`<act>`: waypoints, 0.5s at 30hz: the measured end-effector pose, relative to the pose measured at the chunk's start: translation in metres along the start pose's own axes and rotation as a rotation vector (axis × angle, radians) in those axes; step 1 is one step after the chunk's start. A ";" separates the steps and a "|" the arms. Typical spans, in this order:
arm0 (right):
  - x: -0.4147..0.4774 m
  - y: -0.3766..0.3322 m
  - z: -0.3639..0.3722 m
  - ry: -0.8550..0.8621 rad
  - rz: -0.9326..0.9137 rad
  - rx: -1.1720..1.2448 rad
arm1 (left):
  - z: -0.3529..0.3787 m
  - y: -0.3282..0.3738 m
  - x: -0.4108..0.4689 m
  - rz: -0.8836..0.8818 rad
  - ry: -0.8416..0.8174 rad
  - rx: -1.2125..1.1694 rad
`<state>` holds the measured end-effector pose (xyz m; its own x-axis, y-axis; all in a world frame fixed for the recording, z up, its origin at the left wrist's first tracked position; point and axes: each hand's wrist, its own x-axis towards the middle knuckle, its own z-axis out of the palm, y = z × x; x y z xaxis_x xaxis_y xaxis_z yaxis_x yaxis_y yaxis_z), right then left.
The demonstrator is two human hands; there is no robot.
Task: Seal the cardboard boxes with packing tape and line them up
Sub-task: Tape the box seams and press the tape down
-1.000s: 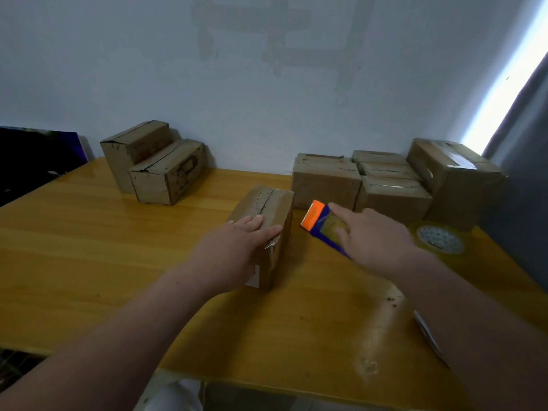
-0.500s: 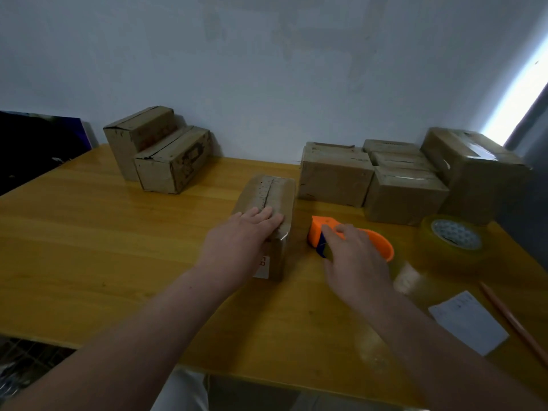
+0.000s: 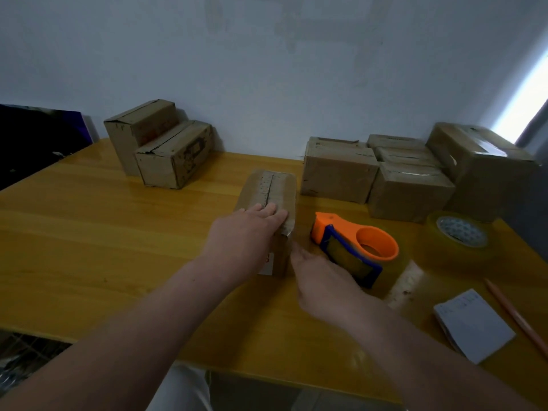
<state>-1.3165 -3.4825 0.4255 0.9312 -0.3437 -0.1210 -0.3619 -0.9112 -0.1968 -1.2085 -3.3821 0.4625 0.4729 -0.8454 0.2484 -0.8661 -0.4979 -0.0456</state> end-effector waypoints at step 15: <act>0.027 0.027 -0.021 0.432 -0.182 0.296 | -0.031 -0.004 0.010 -0.166 -0.048 -0.447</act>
<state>-1.3003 -3.5217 0.4376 0.8901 -0.3056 0.3382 -0.1322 -0.8831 -0.4502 -1.2052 -3.3830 0.4954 0.6084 -0.7749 0.1716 -0.7583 -0.5037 0.4139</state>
